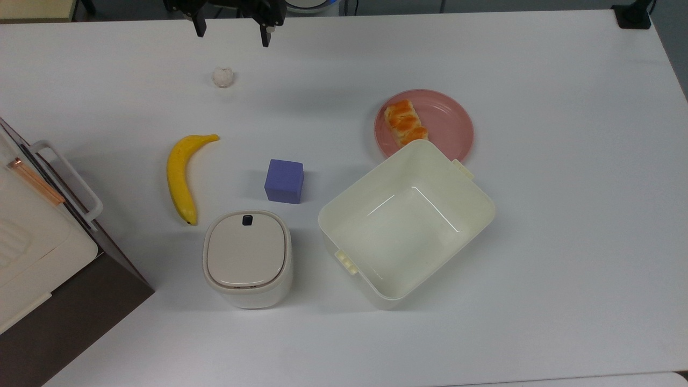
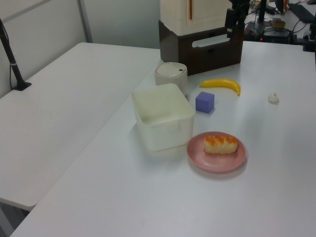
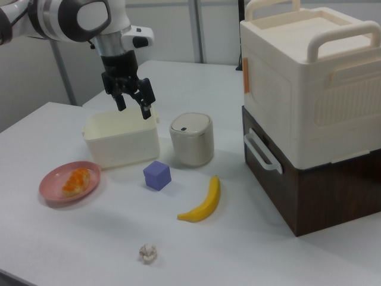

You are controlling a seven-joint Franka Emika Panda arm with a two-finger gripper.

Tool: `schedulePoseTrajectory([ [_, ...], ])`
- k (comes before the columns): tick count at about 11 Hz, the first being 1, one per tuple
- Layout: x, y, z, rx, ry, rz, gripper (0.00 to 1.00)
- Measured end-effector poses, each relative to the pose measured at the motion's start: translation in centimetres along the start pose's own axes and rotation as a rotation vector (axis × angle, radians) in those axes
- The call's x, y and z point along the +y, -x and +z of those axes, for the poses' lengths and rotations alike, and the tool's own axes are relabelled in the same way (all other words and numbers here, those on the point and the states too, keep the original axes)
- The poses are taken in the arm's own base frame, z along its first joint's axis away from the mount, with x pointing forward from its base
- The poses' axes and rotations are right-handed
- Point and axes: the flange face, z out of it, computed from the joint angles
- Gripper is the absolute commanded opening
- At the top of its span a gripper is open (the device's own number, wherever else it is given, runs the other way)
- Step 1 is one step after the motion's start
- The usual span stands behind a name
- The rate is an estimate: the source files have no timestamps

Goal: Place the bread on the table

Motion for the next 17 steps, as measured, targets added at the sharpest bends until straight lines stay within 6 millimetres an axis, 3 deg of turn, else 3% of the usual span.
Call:
schedulePoseTrajectory([
  [14,-0.2,0.3,1.5,-0.032,0.009,-0.028,1.0],
  [17,-1.8,0.8,3.4,-0.066,0.074,-0.083,1.0],
])
